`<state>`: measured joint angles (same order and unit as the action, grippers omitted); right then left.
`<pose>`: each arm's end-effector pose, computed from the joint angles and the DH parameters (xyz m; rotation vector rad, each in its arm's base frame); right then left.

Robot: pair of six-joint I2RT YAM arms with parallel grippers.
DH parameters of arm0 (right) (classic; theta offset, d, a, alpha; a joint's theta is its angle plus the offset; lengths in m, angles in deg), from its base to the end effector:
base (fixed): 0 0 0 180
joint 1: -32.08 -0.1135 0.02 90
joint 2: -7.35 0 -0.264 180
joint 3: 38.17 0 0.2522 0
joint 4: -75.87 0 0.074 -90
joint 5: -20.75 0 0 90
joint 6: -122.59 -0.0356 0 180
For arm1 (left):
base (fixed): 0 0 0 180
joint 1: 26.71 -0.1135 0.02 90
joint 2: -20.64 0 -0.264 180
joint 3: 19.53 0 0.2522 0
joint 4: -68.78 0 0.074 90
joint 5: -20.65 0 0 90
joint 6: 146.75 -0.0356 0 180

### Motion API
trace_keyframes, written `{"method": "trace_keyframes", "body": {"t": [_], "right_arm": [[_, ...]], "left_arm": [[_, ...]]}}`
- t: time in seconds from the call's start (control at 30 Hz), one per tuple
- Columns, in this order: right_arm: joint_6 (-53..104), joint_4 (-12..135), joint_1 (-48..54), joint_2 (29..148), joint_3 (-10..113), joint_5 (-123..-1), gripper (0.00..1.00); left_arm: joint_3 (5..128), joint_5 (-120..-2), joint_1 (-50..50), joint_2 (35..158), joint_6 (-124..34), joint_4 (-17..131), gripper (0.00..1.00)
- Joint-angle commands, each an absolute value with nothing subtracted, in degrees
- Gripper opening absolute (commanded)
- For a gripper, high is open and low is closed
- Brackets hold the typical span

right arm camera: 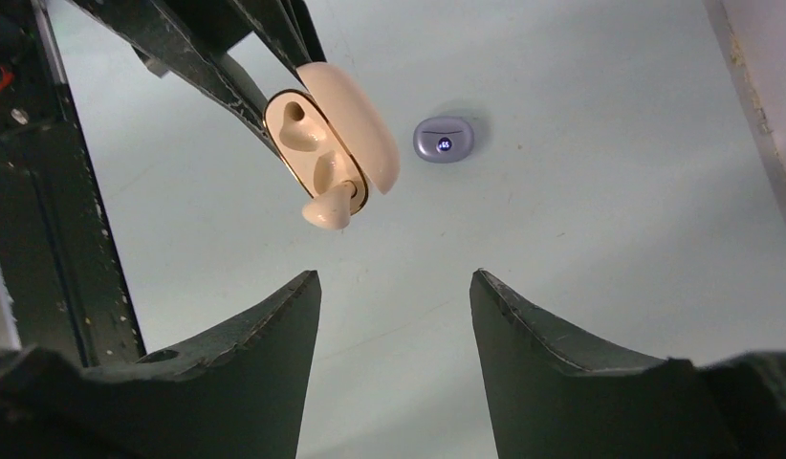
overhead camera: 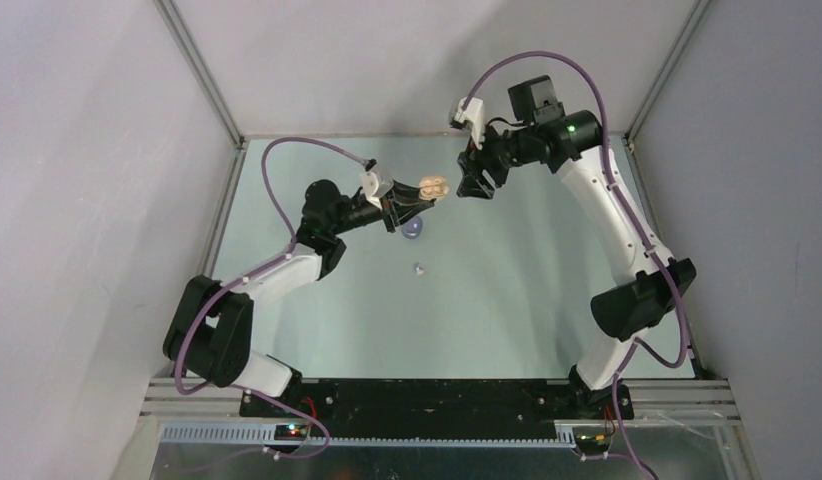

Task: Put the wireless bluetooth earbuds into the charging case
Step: Adjust the right earbud in the right side groove of the charging case.

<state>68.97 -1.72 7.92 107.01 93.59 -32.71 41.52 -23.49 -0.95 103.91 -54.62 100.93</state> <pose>0.3105 0.1625 0.4346 -1.3876 1.7783 0.6364 0.2770 -0.1620 0.2973 0.9488 1.1910 -0.9485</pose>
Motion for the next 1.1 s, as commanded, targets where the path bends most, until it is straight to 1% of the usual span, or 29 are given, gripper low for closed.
{"method": "trace_keyframes", "body": {"t": [0.0,0.17,0.37,0.83,1.07], "right_arm": [[75.8,-3.2,6.0,107.8,96.2,-34.8,0.63],[73.9,-2.0,4.8,109.0,97.4,-35.6,0.61],[73.0,-3.9,4.7,110.5,100.6,-35.5,0.6],[70.8,-2.8,4.5,112.1,101.1,-35.8,0.58],[67.3,-0.8,4.4,112.6,102.0,-34.9,0.58]], "left_arm": [[44.6,-21.2,-1.2,104.0,-58.3,101.1,0.0],[44.8,-20.9,-1.2,104.2,-58.6,100.8,0.0],[45.0,-21.0,-1.1,104.2,-58.9,100.5,0.0],[45.0,-20.7,-1.0,104.3,-59.1,100.7,0.0],[45.2,-20.7,-1.0,104.5,-59.2,100.5,0.0]]}}
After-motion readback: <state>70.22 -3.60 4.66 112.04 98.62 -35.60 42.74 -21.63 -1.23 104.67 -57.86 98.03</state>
